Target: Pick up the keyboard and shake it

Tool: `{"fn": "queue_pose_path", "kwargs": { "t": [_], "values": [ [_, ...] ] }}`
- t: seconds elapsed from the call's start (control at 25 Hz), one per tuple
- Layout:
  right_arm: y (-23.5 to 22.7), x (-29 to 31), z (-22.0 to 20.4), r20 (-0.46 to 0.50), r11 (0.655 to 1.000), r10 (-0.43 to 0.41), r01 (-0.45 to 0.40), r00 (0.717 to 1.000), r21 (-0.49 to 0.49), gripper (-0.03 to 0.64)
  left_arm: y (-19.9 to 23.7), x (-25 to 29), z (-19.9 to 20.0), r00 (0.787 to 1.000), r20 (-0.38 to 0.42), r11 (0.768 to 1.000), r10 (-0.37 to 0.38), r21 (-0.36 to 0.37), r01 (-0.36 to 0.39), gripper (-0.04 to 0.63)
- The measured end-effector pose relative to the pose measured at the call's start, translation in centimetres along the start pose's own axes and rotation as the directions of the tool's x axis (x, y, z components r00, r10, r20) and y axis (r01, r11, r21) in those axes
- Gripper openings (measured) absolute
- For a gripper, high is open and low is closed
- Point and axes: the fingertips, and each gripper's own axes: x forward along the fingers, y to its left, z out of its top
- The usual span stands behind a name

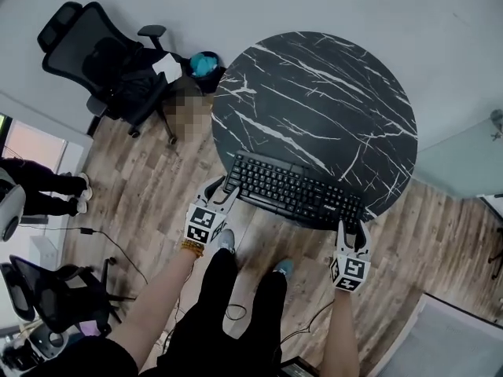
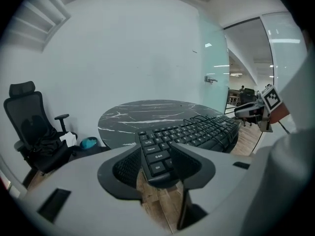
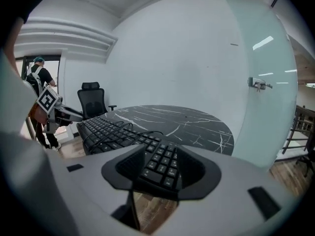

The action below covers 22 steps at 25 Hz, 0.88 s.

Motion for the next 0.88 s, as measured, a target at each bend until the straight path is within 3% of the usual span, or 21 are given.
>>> {"fn": "queue_pose_path", "kwargs": {
  "t": [0.12, 0.4, 0.88],
  "values": [
    [-1.7, 0.8, -1.6, -0.030, 0.998, -0.005, 0.007, 1.000, 0.059, 0.227, -0.2, 0.7, -0.9, 0.999, -0.019, 1.000, -0.028, -0.004, 0.028, 0.210],
    [-3.2, 2.1, -3.5, -0.042, 0.970, 0.023, -0.012, 0.999, 0.243, 0.252, 0.4, 1.1, -1.3, 0.999, -0.004, 0.995, -0.044, -0.086, 0.044, 0.238],
    [-1.4, 0.7, -3.9, -0.030, 0.960, 0.061, -0.050, 0.998, 0.275, 0.252, 0.0, 0.4, -1.9, 0.999, -0.003, 0.991, -0.040, -0.128, 0.039, 0.236]
  ]
}}
